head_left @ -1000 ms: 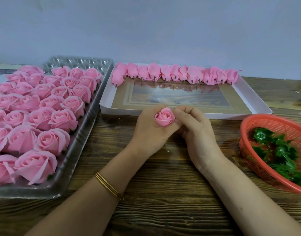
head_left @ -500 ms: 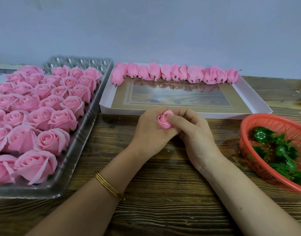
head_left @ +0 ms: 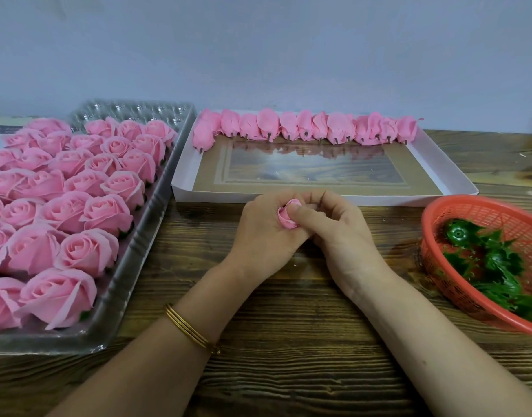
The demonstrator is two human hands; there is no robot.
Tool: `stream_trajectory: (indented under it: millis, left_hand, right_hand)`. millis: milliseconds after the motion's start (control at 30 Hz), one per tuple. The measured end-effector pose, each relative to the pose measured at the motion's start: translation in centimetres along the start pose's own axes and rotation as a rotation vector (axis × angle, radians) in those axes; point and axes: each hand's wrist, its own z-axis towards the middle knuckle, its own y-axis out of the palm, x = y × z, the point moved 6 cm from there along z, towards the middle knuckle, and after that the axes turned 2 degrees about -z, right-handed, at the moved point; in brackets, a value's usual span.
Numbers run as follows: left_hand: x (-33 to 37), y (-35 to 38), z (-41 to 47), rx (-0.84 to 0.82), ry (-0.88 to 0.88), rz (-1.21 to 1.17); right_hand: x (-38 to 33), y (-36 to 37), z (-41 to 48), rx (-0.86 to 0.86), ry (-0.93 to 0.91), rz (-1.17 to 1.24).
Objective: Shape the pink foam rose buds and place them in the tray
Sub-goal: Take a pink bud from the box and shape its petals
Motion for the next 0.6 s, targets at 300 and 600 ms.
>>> stream_trajectory:
  millis: [300,600]
  left_hand:
    - [-0.7,-0.6,0.3,0.169,-0.154,-0.279]
    - [-1.0,-0.1,0.2,0.271,-0.309,-0.648]
  right_hand:
    - [0.1,0.0,0.3,0.005,-0.012,0.123]
    - [-0.5,1.5,-0.6,-0.082,-0.234,-0.256]
